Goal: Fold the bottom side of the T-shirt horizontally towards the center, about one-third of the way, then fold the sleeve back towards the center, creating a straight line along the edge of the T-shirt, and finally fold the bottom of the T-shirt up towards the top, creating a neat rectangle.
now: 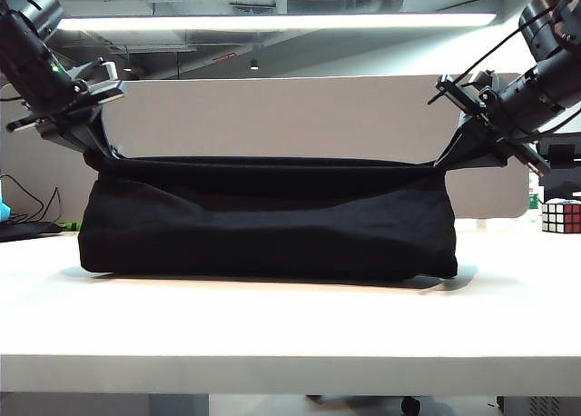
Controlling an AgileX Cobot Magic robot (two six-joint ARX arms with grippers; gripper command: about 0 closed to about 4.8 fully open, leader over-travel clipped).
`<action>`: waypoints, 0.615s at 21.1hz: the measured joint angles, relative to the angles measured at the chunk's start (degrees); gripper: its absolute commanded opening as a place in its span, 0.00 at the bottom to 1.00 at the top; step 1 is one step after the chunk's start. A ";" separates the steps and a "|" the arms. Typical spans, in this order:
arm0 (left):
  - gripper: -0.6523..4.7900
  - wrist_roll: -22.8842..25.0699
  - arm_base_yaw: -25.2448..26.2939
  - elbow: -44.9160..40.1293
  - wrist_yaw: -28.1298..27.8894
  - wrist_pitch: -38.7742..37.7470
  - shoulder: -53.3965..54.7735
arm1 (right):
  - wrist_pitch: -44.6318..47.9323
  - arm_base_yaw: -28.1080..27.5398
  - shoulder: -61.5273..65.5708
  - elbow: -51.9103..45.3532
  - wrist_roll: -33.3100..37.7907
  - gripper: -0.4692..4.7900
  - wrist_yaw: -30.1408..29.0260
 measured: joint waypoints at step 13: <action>0.48 0.55 2.43 3.28 -1.60 7.43 5.07 | 2.29 -1.33 6.49 6.23 -2.51 0.77 -0.17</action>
